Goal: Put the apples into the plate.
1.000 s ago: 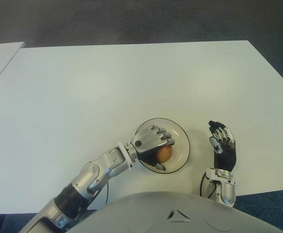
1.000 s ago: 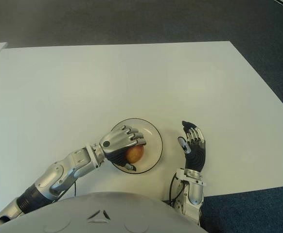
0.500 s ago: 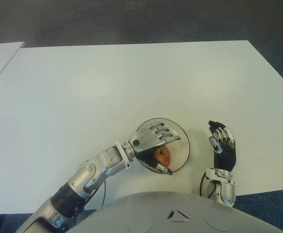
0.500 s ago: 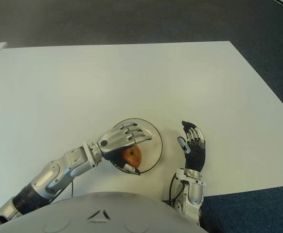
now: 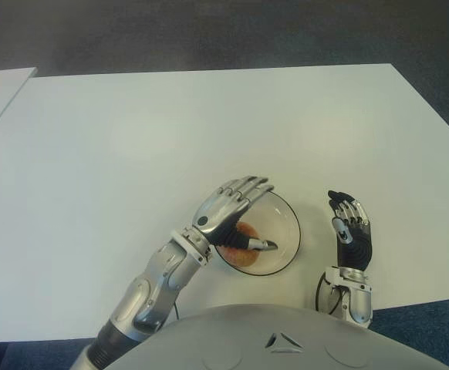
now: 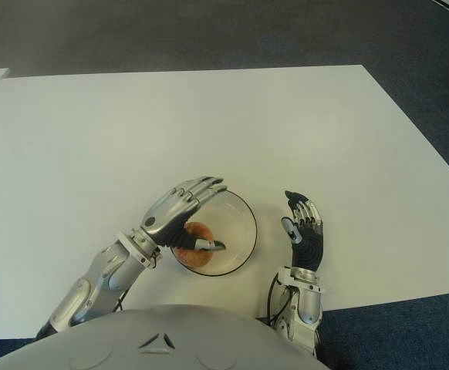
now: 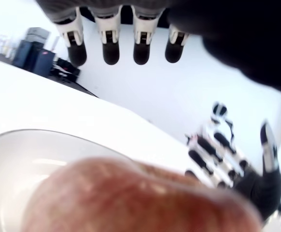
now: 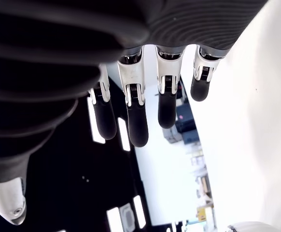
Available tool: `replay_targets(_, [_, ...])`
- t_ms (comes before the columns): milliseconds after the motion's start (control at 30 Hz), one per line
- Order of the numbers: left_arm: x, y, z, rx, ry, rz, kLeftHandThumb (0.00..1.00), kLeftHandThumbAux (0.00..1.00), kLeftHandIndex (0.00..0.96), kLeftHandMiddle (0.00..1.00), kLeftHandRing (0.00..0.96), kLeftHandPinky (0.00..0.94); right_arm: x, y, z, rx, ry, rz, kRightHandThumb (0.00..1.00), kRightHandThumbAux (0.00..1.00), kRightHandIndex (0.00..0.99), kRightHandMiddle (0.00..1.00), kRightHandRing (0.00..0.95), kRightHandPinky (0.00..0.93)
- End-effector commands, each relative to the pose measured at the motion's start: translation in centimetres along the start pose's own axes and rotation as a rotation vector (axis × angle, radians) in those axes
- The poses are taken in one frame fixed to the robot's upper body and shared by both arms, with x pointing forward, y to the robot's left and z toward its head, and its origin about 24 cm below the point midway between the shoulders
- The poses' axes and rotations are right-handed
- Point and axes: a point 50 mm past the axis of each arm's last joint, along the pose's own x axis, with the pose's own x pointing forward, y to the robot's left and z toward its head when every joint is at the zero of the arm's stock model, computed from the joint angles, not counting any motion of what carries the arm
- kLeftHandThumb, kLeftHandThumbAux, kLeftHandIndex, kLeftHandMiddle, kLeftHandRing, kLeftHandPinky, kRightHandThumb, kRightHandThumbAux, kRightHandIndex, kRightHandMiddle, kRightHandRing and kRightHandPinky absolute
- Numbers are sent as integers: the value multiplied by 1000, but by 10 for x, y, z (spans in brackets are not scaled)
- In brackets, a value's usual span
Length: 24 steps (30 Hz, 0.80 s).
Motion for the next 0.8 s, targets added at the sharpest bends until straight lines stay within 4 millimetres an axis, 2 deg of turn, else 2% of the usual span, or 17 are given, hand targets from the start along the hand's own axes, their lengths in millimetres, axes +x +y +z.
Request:
replay_targets(33, [-6, 2, -6, -117, 92, 57, 91, 376, 16, 1, 0, 26, -15, -1, -19, 36, 134, -39, 308, 577, 292, 303, 185, 100])
replay_targets(233, [-10, 3, -9, -304, 157, 125, 80, 384, 31, 20, 12, 59, -16, 1, -20, 43, 135, -39, 324, 568, 316, 304, 186, 102])
replay_targets(433, [-20, 3, -18, -760, 250, 265, 43, 411, 42, 41, 21, 33, -18, 2, -20, 49, 141, -32, 334, 579, 326, 307, 191, 108])
replay_targets(500, [-31, -2, -26, -912, 295, 339, 36, 416, 47, 42, 23, 39, -19, 2, -20, 48, 142, -28, 333, 584, 328, 305, 191, 116])
replay_targets(600, [-49, -8, -39, -1035, 372, 416, 29, 424, 51, 45, 32, 62, -20, 2, -20, 45, 143, -24, 333, 590, 329, 303, 193, 117])
replay_targets(700, [-58, -10, -43, -1133, 426, 457, 31, 427, 47, 41, 33, 70, -21, 2, -19, 41, 143, -22, 332, 592, 329, 300, 191, 110])
replay_targets(800, [-64, -11, -45, -1331, 502, 555, 45, 425, 27, 25, 20, 76, -21, 3, -18, 36, 142, -21, 330, 597, 327, 297, 192, 123])
